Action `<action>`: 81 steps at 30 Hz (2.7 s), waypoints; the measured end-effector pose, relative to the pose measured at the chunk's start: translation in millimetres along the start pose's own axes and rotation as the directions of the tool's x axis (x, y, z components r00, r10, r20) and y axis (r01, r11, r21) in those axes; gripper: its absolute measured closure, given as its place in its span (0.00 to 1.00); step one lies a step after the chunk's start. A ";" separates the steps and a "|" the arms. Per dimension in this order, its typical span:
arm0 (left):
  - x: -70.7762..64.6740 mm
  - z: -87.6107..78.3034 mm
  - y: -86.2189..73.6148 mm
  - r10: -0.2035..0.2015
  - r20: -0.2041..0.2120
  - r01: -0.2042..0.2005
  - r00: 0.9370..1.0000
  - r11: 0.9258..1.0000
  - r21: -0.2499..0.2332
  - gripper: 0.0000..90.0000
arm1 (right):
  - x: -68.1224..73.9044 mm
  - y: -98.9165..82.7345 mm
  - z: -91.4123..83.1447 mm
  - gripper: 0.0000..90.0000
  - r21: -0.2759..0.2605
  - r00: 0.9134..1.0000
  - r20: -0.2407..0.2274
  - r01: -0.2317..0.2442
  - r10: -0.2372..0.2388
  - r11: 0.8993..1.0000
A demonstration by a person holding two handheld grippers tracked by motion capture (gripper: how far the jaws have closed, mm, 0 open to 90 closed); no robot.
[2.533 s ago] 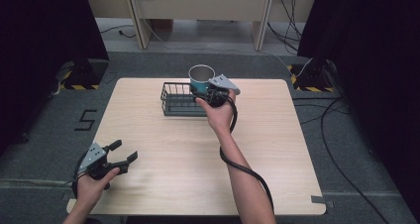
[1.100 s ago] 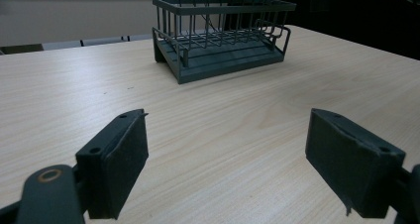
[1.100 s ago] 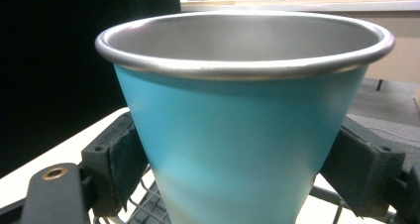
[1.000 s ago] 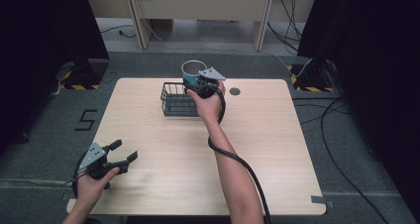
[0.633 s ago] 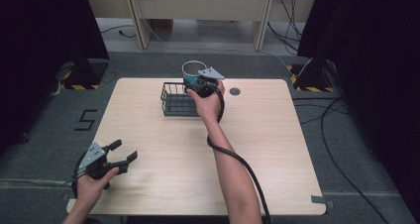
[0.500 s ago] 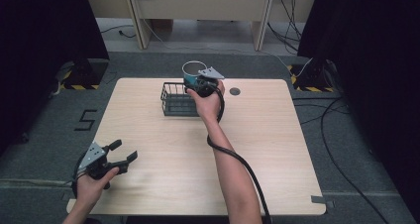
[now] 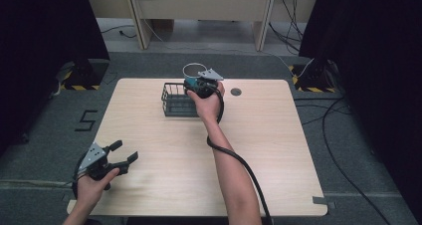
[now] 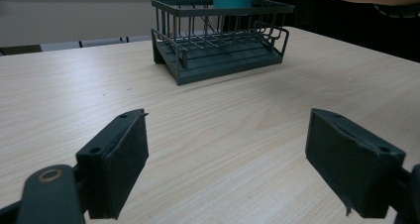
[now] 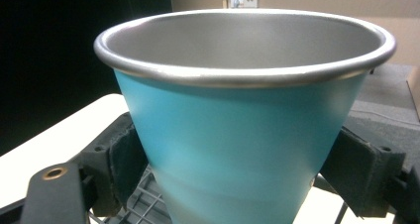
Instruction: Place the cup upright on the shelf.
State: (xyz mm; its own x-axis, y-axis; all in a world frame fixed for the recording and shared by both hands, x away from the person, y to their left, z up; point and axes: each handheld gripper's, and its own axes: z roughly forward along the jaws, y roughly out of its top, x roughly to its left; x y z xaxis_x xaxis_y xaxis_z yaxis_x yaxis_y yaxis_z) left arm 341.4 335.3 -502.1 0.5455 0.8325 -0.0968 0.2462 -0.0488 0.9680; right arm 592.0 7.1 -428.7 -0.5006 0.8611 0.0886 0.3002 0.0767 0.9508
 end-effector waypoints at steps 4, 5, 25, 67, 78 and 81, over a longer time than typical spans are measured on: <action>0.0 0.2 -0.1 0.001 0.002 -0.001 1.000 1.000 0.003 0.18 | -0.1 -3.0 2.2 0.21 0.010 1.000 -0.002 -0.003 0.003 1.000; 0.0 0.2 -0.1 0.001 0.002 -0.001 1.000 1.000 0.003 0.18 | -0.1 -3.8 2.4 0.21 0.014 1.000 -0.002 -0.008 0.008 1.000; -0.8 0.7 -0.2 0.002 0.002 -0.002 1.000 1.000 0.001 0.18 | -0.8 -15.9 5.9 0.20 0.052 1.000 0.013 0.004 -0.005 0.999; -1.2 0.4 0.0 0.005 0.003 -0.005 1.000 1.000 0.005 0.18 | 7.6 -9.8 4.0 0.17 0.220 0.999 0.039 0.004 -0.013 0.975; -1.1 0.4 0.0 0.005 0.003 -0.005 1.000 1.000 0.005 0.18 | 7.3 -9.3 -4.3 0.18 0.228 1.000 0.030 -0.001 -0.006 0.974; -1.3 0.6 0.0 0.005 0.003 -0.005 1.000 1.000 0.005 0.18 | 8.0 -7.9 -9.7 0.17 0.231 1.000 0.030 -0.003 -0.004 0.973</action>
State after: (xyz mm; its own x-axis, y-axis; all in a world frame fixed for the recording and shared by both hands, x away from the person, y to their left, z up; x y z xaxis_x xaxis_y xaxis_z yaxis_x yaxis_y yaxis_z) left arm 341.1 333.9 -502.2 0.5489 0.8308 -0.0924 0.2472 -0.0558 0.9674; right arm 577.7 8.6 -432.6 -0.4771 0.8756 0.0762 0.4812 0.1877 0.8563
